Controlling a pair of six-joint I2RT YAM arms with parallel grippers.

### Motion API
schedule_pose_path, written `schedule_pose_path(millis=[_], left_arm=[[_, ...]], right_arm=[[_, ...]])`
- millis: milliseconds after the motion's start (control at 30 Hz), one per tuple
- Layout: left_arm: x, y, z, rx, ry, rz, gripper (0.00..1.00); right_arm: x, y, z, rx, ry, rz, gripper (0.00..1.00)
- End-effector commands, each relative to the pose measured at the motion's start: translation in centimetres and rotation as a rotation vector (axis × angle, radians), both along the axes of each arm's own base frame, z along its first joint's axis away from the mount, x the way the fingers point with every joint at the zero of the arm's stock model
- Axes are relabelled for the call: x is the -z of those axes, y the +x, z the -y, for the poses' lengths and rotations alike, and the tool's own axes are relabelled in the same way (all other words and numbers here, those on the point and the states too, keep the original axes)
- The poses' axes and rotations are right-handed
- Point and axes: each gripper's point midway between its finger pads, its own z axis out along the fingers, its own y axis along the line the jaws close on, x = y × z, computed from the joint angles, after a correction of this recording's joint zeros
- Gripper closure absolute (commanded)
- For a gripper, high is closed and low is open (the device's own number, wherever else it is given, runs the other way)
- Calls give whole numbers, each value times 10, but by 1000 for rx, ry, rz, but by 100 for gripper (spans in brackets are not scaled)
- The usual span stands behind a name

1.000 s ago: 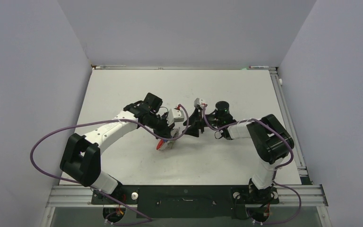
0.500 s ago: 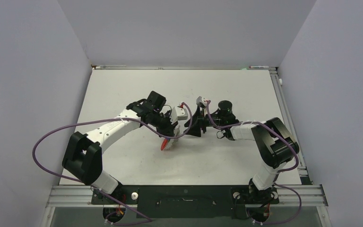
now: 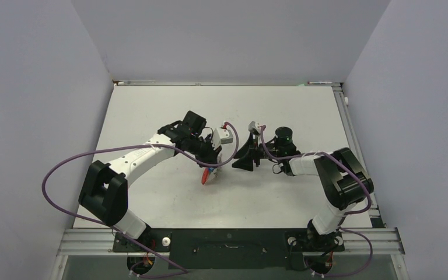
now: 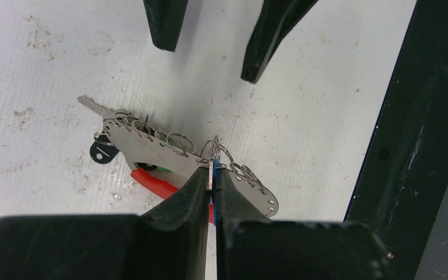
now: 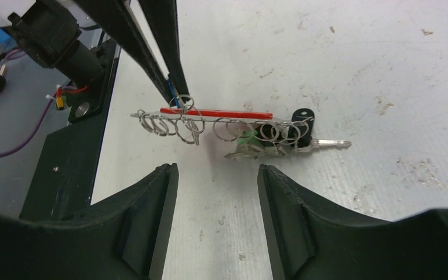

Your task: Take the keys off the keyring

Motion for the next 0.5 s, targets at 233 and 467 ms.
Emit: schedule_pose_path(millis=[233,467], left_arm=[[-29,-6,15,131,-125,85,100],[-28,-8,12,149,-118,98,100]], right_arm=[[-23,-20,-36,-56,139,320,50],[-16,-20,-41,-56,138,333,55]])
